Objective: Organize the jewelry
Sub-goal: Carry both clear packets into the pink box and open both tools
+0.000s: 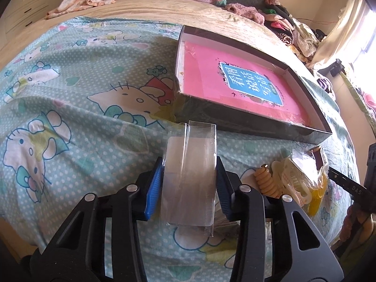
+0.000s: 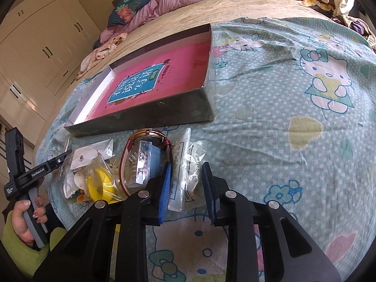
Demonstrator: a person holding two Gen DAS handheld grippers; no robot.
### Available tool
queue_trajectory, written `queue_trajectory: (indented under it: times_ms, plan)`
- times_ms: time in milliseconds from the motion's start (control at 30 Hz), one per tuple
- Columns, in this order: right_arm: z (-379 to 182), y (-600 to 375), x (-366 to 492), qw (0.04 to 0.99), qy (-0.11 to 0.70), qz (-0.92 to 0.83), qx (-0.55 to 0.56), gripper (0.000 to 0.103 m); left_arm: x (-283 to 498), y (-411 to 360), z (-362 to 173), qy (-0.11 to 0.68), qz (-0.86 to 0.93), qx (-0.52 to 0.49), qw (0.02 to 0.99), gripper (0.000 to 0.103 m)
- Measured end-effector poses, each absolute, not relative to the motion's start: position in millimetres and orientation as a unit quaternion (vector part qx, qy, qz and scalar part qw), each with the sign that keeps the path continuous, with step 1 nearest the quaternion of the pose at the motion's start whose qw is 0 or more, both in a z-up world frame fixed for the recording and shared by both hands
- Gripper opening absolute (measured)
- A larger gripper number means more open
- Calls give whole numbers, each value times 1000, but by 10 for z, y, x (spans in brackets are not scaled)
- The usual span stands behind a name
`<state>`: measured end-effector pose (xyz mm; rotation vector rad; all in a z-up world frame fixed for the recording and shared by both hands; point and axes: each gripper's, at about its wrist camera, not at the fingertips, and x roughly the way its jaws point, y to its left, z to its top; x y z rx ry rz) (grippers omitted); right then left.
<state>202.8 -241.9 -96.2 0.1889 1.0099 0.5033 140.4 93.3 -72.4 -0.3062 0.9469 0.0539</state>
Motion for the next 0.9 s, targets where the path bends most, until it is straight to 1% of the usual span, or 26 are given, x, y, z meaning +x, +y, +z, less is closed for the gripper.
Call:
queue_trajectory:
  times_ms: [200,433,633,900]
  plan:
    - [-797,-2586,1956,854,457,228,99,25,1373,892,-468,428,11,-138,893,33]
    - [-424,-2648,1951,877,409,232,96,25,1602,838,-194,407,0,-126,905,33]
    - [-224,-2503,2123,885,382,250,92,25,1802,840,-105,400,2,-123,908,33]
    - [-129,-2233,2412,886,368,269,85,25,2052,874,-127,406,10,-124,905,33]
